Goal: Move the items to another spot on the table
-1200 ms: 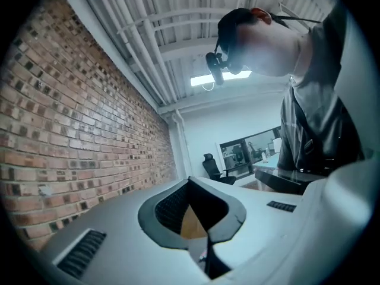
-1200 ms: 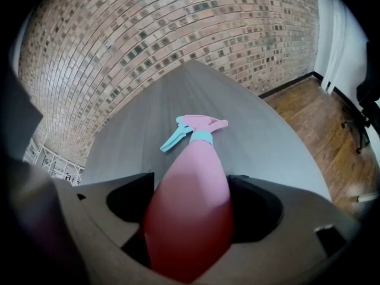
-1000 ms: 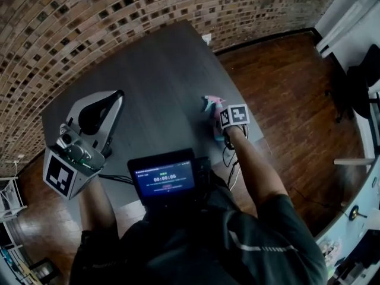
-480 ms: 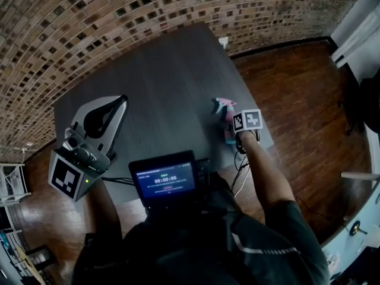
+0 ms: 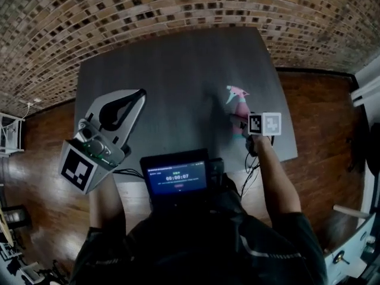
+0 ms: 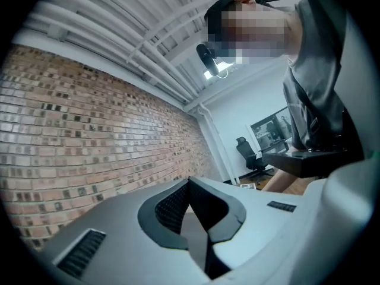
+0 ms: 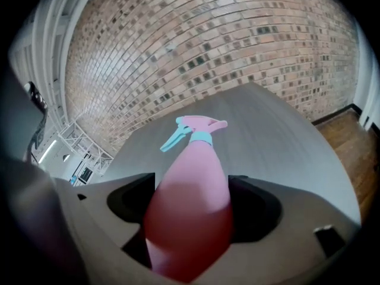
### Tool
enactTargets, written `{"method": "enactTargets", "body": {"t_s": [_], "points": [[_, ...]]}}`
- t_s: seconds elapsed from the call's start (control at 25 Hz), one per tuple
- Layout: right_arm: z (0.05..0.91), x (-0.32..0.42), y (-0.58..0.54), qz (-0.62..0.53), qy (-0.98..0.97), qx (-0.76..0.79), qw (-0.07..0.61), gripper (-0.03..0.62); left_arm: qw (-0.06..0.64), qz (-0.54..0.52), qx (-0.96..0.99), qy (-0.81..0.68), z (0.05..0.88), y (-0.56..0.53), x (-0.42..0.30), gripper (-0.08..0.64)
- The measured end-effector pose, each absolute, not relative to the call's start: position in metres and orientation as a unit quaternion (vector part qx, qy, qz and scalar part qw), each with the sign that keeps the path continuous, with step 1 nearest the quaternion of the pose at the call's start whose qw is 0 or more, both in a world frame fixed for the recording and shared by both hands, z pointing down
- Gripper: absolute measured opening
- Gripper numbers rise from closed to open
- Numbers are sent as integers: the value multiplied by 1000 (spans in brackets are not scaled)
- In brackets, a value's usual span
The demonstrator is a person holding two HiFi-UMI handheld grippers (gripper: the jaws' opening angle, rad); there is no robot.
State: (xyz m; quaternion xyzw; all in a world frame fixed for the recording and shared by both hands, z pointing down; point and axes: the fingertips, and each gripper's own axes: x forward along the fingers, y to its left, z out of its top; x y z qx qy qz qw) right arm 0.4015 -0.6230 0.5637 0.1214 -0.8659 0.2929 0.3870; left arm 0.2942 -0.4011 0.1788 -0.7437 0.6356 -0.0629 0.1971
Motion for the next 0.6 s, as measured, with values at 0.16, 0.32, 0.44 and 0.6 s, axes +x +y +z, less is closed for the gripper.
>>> {"method": "enactTargets", "body": {"t_s": [0.16, 0.32, 0.44, 0.6], "points": [[557, 345, -565, 289, -872, 93, 384, 393, 181, -68, -716, 670, 188, -330, 251, -3], [547, 282, -489, 278, -881, 52, 379, 393, 179, -73, -696, 691, 191, -246, 213, -3], [540, 234, -434, 261, -887, 18, 380, 393, 181, -70, -683, 704, 193, -193, 192, -3], [538, 184, -362, 248, -888, -17, 388, 393, 181, -67, -669, 718, 194, -135, 172, -3]]}}
